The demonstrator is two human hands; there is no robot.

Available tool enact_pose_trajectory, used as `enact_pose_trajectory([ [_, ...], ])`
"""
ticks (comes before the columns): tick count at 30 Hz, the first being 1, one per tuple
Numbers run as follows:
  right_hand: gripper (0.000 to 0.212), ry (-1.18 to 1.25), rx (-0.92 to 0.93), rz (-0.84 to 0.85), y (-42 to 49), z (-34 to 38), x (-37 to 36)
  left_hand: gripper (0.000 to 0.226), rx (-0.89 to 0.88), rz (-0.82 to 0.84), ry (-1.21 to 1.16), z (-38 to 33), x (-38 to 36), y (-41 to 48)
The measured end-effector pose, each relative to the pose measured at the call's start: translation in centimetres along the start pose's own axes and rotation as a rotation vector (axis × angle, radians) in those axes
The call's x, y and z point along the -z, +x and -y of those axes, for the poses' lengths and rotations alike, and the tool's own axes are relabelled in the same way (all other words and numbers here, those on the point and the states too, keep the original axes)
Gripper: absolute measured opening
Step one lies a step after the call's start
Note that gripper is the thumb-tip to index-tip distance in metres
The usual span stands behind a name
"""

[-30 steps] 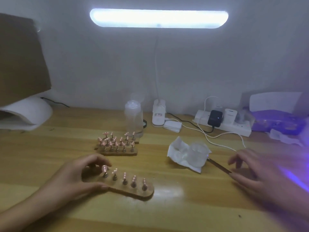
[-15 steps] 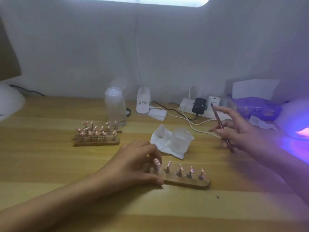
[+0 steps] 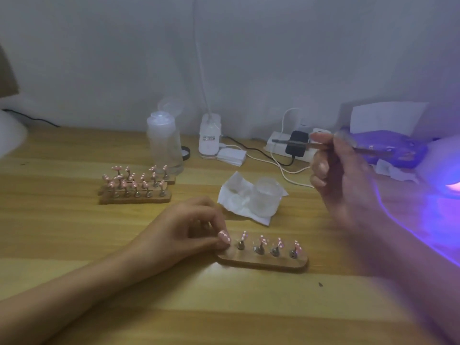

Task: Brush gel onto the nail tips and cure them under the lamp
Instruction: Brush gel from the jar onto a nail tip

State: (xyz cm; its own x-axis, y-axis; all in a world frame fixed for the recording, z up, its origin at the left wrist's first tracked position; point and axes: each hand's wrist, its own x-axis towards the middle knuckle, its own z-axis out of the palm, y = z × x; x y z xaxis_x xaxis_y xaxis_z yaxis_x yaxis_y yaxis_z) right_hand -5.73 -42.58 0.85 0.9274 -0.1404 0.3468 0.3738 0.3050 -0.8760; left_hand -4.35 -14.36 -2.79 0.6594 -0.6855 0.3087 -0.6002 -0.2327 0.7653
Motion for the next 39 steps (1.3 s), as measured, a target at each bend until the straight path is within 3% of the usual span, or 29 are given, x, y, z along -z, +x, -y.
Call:
enact_pose_trajectory([
  [5,0.027,-0.293,-0.091,-0.018,0.4,0.4,0.6,0.006,-0.181,-0.094,0.357,-1.5,0.5,0.5],
  [7,0.014,-0.384,-0.082,0.002,0.5,1.0,0.8,0.010,-0.167,-0.139,0.256,-2.3,1.4,1.7],
  [11,0.019,-0.475,0.092,0.070,0.4,1.7,0.6,0.011,-0.045,-0.186,-0.028,-2.5,2.1,5.0],
  [15,0.021,-0.564,0.047,0.044,0.5,0.9,0.4,0.008,0.001,-0.343,-0.286,-1.8,0.0,7.3],
  [20,0.016,-0.594,-0.008,0.101,0.5,-0.2,0.4,0.009,-0.037,-0.421,-0.138,0.1,-1.5,7.0],
  [28,0.017,-0.748,0.067,0.211,0.3,-0.7,0.0,0.008,0.089,-0.361,-0.114,1.4,-1.5,6.3],
  [39,0.013,-0.605,0.090,0.138,0.6,0.7,0.9,0.007,0.145,-0.279,-0.035,1.1,-1.2,5.9],
])
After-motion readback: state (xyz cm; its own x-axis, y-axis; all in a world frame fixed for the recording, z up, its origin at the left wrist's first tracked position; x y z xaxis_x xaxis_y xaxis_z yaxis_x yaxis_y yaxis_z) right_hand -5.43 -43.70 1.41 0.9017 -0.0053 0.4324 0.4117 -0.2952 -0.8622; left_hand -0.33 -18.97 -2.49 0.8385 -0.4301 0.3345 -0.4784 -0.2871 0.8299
